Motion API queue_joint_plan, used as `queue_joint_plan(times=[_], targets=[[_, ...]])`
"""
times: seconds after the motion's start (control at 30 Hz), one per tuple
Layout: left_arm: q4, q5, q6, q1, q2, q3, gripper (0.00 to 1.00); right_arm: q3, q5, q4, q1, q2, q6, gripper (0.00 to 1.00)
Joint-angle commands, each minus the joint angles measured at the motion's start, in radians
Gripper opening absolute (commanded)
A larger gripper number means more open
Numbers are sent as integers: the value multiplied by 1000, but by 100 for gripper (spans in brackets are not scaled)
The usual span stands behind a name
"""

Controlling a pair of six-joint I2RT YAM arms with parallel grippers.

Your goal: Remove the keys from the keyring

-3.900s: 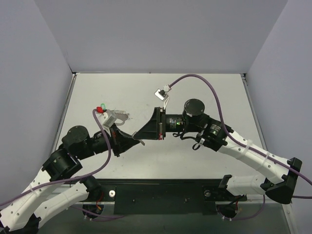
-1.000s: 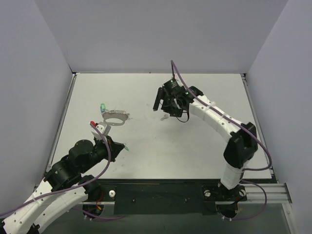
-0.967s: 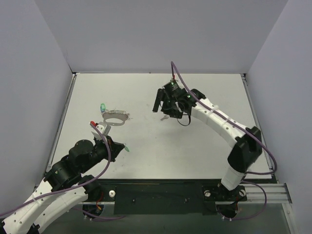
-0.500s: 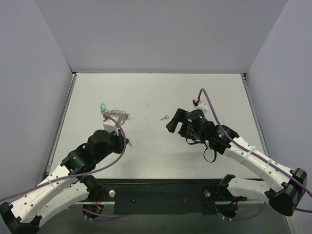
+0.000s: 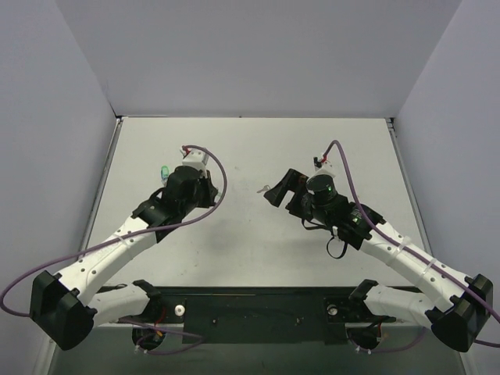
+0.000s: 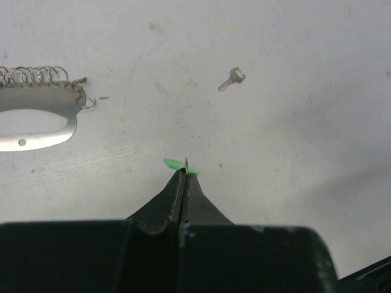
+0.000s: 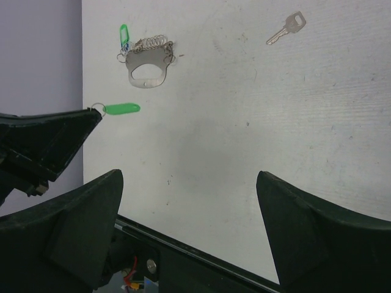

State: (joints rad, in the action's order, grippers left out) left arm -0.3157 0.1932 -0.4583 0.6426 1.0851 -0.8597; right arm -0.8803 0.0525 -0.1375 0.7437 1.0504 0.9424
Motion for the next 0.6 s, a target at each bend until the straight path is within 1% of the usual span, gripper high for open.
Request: queue_joint_plan(times=[0.0, 0.03, 0.07, 0.1, 0.13, 0.17, 0.2, 0.33, 0.47, 0.57], targets=[[99, -15, 29, -38, 67, -111, 0, 12, -22, 59, 0, -7, -1, 86], [101, -15, 27, -44, 94, -119, 3, 7, -23, 56, -1, -4, -1, 86], [101, -15, 26, -56, 110, -140, 19, 6, -22, 56, 0, 0, 1, 87], [92, -18, 21, -63, 142, -151, 29, 6, -20, 58, -1, 3, 1, 88], [75, -17, 17, -76, 160, -183, 50, 7, -22, 59, 2, 5, 2, 88], [43, -20, 14, -84, 194, -206, 58, 6, -22, 61, 0, 3, 2, 89], [32, -21, 13, -92, 211, -240, 76, 7, -20, 62, 2, 3, 6, 89], [-2, -17, 26, -98, 237, -291, 80, 15, -25, 82, 0, 5, 10, 91], [-14, -35, 27, -101, 194, -295, 82, 14, -34, 93, 0, 16, 15, 91], [-26, -52, 29, -101, 130, -276, 82, 7, -45, 99, 2, 26, 16, 91]])
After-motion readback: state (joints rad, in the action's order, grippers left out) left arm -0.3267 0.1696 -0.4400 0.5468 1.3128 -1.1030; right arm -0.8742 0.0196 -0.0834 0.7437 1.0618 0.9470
